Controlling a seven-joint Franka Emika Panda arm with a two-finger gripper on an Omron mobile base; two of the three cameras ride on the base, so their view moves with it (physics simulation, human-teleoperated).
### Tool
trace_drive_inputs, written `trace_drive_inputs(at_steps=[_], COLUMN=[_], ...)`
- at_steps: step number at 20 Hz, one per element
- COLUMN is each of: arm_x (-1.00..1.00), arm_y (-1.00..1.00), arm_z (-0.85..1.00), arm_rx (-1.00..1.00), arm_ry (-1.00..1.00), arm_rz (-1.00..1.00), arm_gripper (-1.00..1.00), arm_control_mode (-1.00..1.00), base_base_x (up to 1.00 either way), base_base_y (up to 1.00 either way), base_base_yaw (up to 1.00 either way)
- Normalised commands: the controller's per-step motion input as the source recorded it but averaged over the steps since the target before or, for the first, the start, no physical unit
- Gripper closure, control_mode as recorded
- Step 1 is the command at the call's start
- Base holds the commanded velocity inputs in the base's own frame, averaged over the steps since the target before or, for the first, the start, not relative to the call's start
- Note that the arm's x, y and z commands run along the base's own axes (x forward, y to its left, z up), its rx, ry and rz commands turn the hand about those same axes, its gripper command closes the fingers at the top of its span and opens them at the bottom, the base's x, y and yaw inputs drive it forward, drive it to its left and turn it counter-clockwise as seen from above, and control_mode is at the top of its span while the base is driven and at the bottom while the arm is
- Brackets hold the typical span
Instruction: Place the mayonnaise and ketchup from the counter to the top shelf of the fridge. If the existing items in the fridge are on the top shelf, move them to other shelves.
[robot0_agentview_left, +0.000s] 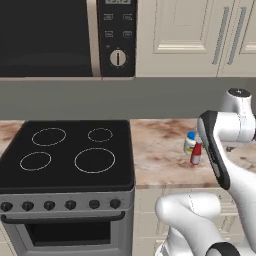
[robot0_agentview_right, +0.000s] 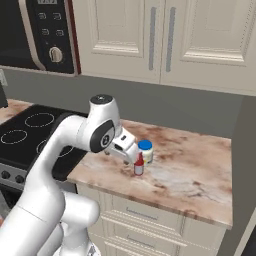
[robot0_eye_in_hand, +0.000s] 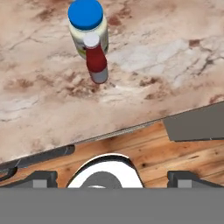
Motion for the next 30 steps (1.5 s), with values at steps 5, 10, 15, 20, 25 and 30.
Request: trace_drive_inputs(at_steps=[5, 10, 15, 20, 25, 30], arm_x=[0.78, 0.34, 0.01, 0.0, 0.15, 0.28], arm_y=[-0.38, -0.35, -0.05, 0.24, 0.16, 0.0], arm_z=[-0.75, -0.43, -0.21, 0.0, -0.04, -0.2], arm_rx=[0.0, 0.0, 0.0, 0.0, 0.0, -0.01], arm_ry=[0.02, 0.0, -0.07, -0.07, -0.02, -0.01], arm_rz=[-0.02, 0.0, 0.0, 0.0, 0.0, 0.0], arm_gripper=[-1.0, -1.0, -1.0, -1.0, -1.0, -1.0], arm_control_mode=[-1.0, -1.0, -1.0, -1.0, -1.0, -1.0], base_base_x=[0.0, 0.0, 0.0, 0.0, 0.0, 0.0], base_base_y=[0.0, 0.0, 0.0, 0.0, 0.0, 0.0], base_base_yaw=[0.0, 0.0, 0.0, 0.0, 0.0, 0.0])
